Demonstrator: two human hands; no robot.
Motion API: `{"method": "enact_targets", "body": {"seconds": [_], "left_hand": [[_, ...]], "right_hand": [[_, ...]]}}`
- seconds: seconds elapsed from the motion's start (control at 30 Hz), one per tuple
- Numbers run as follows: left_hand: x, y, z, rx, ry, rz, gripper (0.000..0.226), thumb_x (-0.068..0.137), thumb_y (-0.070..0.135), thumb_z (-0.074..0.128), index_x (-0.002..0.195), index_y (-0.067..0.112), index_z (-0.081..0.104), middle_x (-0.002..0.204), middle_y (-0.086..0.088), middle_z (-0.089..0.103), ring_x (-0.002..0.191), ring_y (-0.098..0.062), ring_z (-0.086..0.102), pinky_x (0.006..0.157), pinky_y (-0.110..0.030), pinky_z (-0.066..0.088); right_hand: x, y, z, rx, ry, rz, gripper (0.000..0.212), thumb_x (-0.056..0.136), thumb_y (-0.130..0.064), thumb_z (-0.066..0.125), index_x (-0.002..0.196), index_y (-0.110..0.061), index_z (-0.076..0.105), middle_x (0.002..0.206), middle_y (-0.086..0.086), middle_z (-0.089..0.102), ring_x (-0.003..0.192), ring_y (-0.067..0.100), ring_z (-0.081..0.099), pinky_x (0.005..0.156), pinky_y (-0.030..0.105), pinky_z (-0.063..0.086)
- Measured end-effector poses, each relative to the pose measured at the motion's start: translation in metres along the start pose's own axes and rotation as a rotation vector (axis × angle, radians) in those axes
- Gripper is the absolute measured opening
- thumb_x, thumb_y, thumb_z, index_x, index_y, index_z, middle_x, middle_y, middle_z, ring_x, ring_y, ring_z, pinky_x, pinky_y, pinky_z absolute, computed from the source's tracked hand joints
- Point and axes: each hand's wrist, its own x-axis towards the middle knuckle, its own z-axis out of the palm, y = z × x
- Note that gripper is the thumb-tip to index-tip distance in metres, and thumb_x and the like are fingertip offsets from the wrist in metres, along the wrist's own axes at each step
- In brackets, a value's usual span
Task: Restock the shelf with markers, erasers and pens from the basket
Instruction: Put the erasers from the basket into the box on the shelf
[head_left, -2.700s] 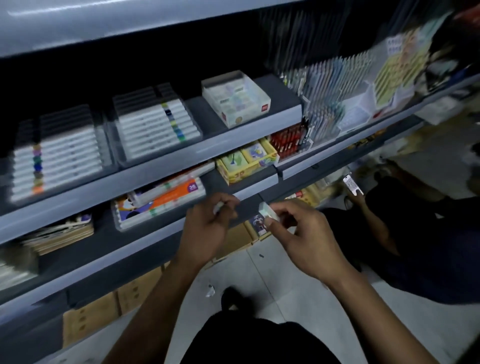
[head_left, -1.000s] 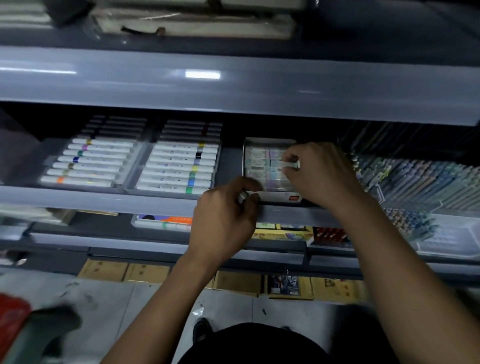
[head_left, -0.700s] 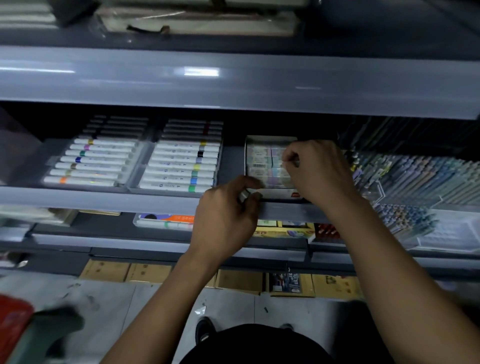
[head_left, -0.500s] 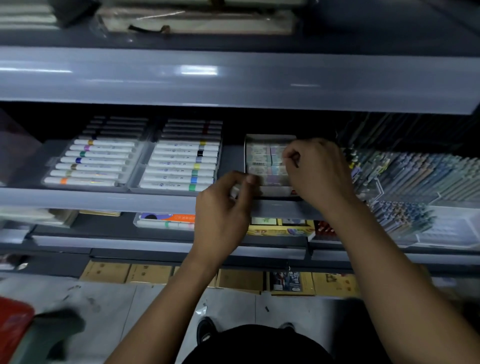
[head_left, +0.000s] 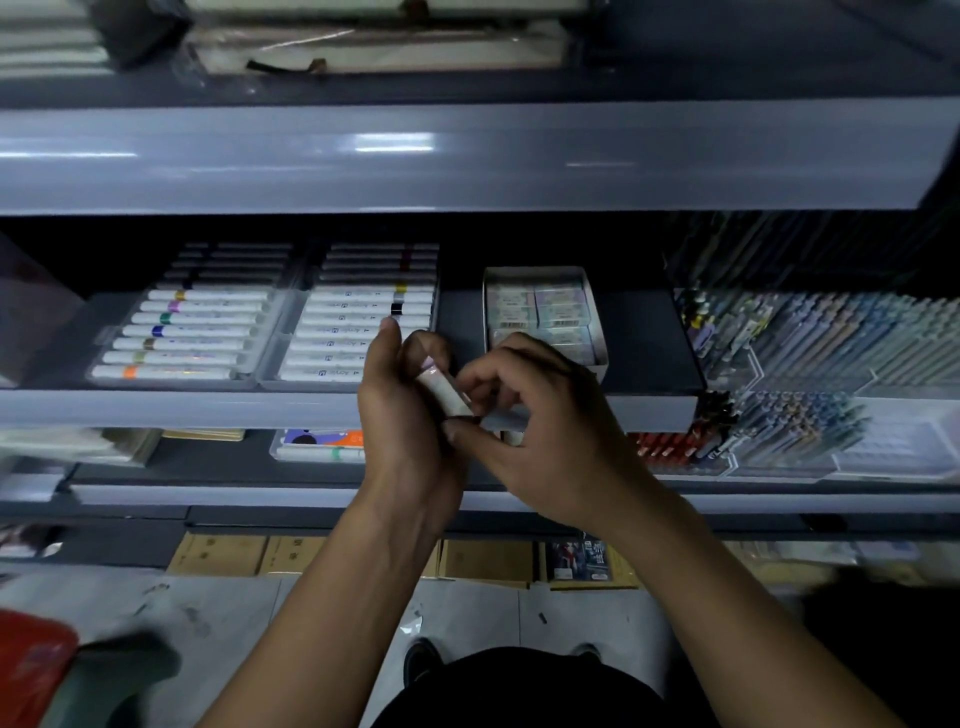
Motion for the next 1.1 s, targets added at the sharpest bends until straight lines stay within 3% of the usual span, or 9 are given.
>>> {"method": "enact_targets", "body": {"seconds": [0.2, 0.3, 0.4, 0.5, 0.6, 0.73, 0.83, 0.93, 1.1], "left_hand": [[-0.005, 0.0, 0.001, -0.013, -0.026, -0.059, 0.052, 0.109, 0.047, 0.031, 0.073, 0.011, 0.043, 0.069, -0.008, 0.032, 0.061, -0.023, 0.048, 0.058, -0.03, 0.042], [-0.004, -0.002, -0.001, -0.027, -0.015, -0.077, 0.05, 0.109, 0.048, 0.032, 0.072, 0.016, 0.042, 0.072, -0.009, 0.038, 0.067, -0.024, 0.053, 0.062, -0.032, 0.044], [-0.001, -0.001, -0.004, 0.021, 0.051, -0.126, 0.051, 0.109, 0.05, 0.035, 0.069, 0.021, 0.048, 0.087, -0.016, 0.055, 0.087, -0.031, 0.061, 0.061, -0.03, 0.05], [0.002, 0.0, -0.008, 0.164, 0.118, -0.124, 0.047, 0.109, 0.047, 0.038, 0.074, 0.02, 0.054, 0.084, -0.015, 0.059, 0.076, -0.027, 0.06, 0.051, -0.025, 0.042], [0.003, -0.002, -0.009, 0.32, 0.143, -0.043, 0.041, 0.107, 0.035, 0.05, 0.069, 0.019, 0.056, 0.067, -0.001, 0.047, 0.055, -0.012, 0.042, 0.041, -0.023, 0.023], [0.002, -0.01, -0.017, 0.571, 0.064, 0.187, 0.036, 0.106, 0.034, 0.058, 0.075, 0.025, 0.071, 0.057, 0.005, 0.042, 0.048, -0.012, 0.031, 0.042, -0.02, 0.023], [0.006, -0.017, -0.023, 0.75, 0.009, 0.317, 0.027, 0.105, 0.027, 0.061, 0.082, 0.034, 0.073, 0.058, 0.018, 0.054, 0.05, -0.004, 0.041, 0.046, -0.022, 0.033], [0.013, -0.025, -0.03, 0.901, 0.003, 0.384, 0.017, 0.104, 0.024, 0.062, 0.095, 0.029, 0.076, 0.065, 0.02, 0.063, 0.059, -0.004, 0.053, 0.06, -0.028, 0.042], [0.014, -0.03, -0.034, 1.054, -0.011, 0.449, 0.019, 0.104, 0.015, 0.062, 0.102, 0.024, 0.079, 0.079, 0.018, 0.072, 0.062, 0.006, 0.059, 0.057, -0.01, 0.04]], "right_hand": [[0.001, -0.002, 0.0, -0.16, 0.026, 0.002, 0.022, 0.089, -0.031, 0.076, 0.103, -0.017, 0.066, 0.1, -0.008, 0.055, 0.087, 0.009, 0.057, 0.073, 0.032, 0.052], [0.0, -0.001, -0.002, -0.087, 0.048, 0.041, 0.021, 0.088, -0.032, 0.074, 0.1, -0.017, 0.068, 0.094, -0.008, 0.057, 0.081, 0.007, 0.055, 0.071, 0.024, 0.048], [0.0, 0.001, -0.006, 0.118, 0.052, 0.134, 0.017, 0.088, -0.025, 0.077, 0.102, -0.018, 0.07, 0.09, -0.014, 0.063, 0.081, 0.004, 0.061, 0.07, 0.013, 0.046], [0.001, 0.004, -0.012, 0.249, 0.049, 0.174, 0.014, 0.092, -0.025, 0.074, 0.105, -0.02, 0.07, 0.091, -0.014, 0.068, 0.086, 0.006, 0.067, 0.073, 0.018, 0.053], [0.006, 0.01, -0.019, 0.257, 0.057, 0.182, 0.013, 0.094, -0.027, 0.073, 0.105, -0.023, 0.07, 0.092, -0.013, 0.069, 0.087, 0.008, 0.067, 0.074, 0.02, 0.054], [0.014, 0.027, -0.031, 0.038, 0.101, 0.181, 0.012, 0.092, -0.026, 0.076, 0.104, -0.024, 0.073, 0.093, -0.015, 0.065, 0.084, 0.002, 0.063, 0.072, 0.014, 0.049], [0.021, 0.041, -0.039, -0.204, 0.077, 0.185, 0.016, 0.09, -0.023, 0.079, 0.105, -0.02, 0.073, 0.096, -0.01, 0.062, 0.079, 0.001, 0.056, 0.071, 0.005, 0.039], [0.03, 0.047, -0.043, -0.322, 0.025, 0.184, 0.013, 0.089, -0.021, 0.079, 0.099, -0.017, 0.073, 0.095, -0.008, 0.065, 0.079, 0.004, 0.055, 0.066, 0.001, 0.036], [0.047, 0.049, -0.042, -0.309, -0.069, 0.206, 0.008, 0.088, -0.023, 0.081, 0.082, -0.024, 0.076, 0.075, -0.022, 0.06, 0.07, -0.013, 0.057, 0.057, 0.001, 0.035]]}}
